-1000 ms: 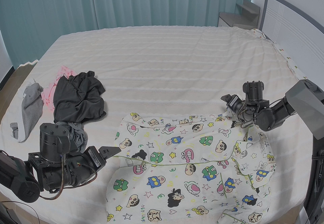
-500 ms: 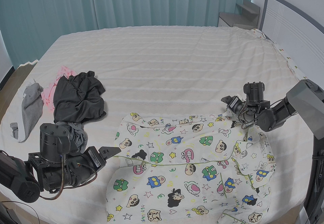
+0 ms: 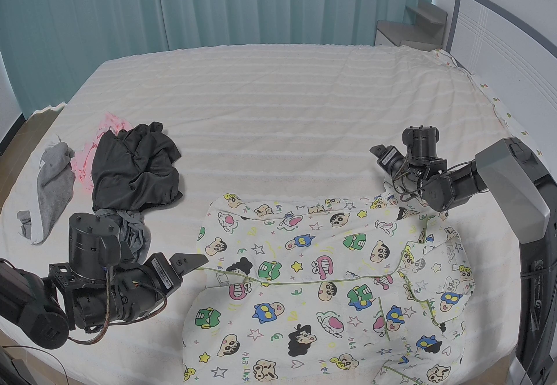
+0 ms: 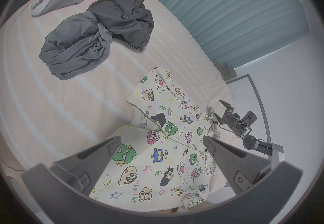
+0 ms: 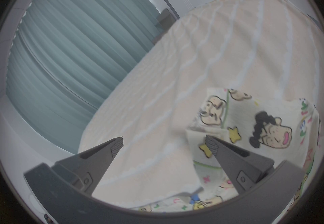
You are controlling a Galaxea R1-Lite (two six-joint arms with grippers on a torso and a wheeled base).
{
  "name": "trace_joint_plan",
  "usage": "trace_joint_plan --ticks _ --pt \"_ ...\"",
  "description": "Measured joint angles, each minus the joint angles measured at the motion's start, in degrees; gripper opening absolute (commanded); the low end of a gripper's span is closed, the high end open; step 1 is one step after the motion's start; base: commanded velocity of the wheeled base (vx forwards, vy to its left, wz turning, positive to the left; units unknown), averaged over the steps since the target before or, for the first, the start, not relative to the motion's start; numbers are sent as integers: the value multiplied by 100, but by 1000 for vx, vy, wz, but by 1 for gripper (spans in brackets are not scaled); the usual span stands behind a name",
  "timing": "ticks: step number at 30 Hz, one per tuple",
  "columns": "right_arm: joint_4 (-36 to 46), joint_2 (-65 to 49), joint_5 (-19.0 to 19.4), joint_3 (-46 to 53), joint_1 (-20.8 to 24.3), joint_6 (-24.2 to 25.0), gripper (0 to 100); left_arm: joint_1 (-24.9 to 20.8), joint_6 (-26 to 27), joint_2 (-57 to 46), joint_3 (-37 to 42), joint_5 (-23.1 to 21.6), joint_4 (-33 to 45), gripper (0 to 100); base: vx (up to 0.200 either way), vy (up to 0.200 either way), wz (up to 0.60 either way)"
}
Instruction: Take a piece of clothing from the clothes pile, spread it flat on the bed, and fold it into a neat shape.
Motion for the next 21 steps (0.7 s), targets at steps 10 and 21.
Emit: trace_joint_plan --ticks 10,21 --pt "-536 -243 73 638 -63 -123 100 0 0 0 2 2 0 100 0 0 0" --pt "-629 -706 244 1713 -101 -607 100 -9 0 -20 2 9 0 100 0 0 0"
